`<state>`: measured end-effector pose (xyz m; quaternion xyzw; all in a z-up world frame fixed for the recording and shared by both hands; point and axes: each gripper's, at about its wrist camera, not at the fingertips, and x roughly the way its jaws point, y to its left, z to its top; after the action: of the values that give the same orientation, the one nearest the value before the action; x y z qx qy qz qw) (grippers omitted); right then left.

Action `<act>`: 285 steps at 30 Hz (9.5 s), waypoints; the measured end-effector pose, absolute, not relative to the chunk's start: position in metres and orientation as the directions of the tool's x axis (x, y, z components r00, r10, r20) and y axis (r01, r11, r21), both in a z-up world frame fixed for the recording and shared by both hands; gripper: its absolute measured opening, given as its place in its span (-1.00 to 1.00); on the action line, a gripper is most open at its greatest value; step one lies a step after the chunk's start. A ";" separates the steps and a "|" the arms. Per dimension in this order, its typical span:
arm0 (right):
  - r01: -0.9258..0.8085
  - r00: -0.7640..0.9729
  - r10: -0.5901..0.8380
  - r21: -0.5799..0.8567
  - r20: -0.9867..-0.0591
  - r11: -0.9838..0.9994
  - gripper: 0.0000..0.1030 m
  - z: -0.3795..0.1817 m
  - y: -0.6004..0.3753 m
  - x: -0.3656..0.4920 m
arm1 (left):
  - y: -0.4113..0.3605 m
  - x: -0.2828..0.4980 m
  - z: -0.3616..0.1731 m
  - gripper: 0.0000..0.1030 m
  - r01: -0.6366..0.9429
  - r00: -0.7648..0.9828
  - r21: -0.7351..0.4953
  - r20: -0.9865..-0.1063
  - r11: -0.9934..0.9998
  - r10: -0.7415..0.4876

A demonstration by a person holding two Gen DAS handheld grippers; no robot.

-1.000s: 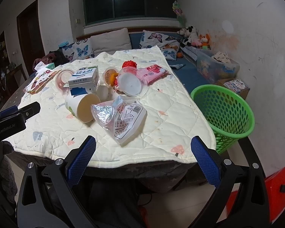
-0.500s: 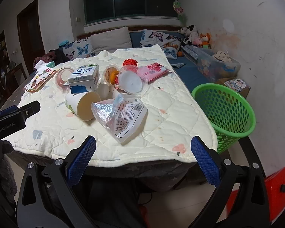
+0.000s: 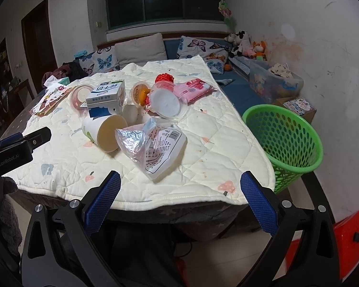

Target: Collect trash

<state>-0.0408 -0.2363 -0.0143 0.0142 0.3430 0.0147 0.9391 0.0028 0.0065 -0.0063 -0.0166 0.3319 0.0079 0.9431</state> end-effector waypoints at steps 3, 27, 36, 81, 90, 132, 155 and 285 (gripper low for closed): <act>-0.018 0.763 0.039 0.038 -0.645 0.999 0.92 -0.015 -0.237 -0.040 | 0.006 0.003 -0.006 0.88 -0.026 0.779 -0.026 -0.627 0.999 0.003; -0.038 0.753 0.058 0.044 -0.655 0.998 0.92 -0.017 -0.233 -0.028 | 0.016 0.015 -0.015 0.88 -0.032 0.768 -0.030 -0.640 0.999 0.006; -0.056 0.749 0.071 0.045 -0.658 0.997 0.92 -0.016 -0.231 -0.019 | 0.020 0.027 -0.017 0.88 -0.034 0.758 -0.029 -0.652 0.999 0.007; -0.226 0.614 0.237 0.120 -0.753 0.967 0.41 -0.055 -0.196 0.056 | 0.023 0.117 -0.003 0.88 -0.022 0.696 -0.054 -0.718 0.998 -0.023; -0.246 0.589 0.314 0.205 -0.745 0.947 -0.16 -0.060 -0.204 0.058 | 0.000 0.145 0.006 0.88 0.030 0.654 -0.131 -0.748 0.991 -0.118; -0.208 0.697 0.343 0.281 -0.629 0.937 -0.27 -0.004 -0.266 0.037 | -0.031 0.161 0.020 0.24 0.071 0.658 -0.092 -0.744 0.993 -0.116; 0.173 0.703 0.051 0.239 -0.709 0.955 -0.26 -0.049 -0.423 0.084 | -0.122 0.177 0.057 0.23 0.332 0.585 -0.238 -0.707 0.913 -0.397; -0.409 0.471 0.565 0.400 -0.678 0.821 0.57 -0.048 -0.191 0.099 | 0.004 0.201 -0.032 0.55 0.714 0.449 0.096 -0.822 0.693 -0.349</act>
<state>0.0986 -0.1910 -0.0478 0.0911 0.4280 0.2854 0.8527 0.2010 0.0039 -0.0316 0.2207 0.4133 -0.3235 0.8221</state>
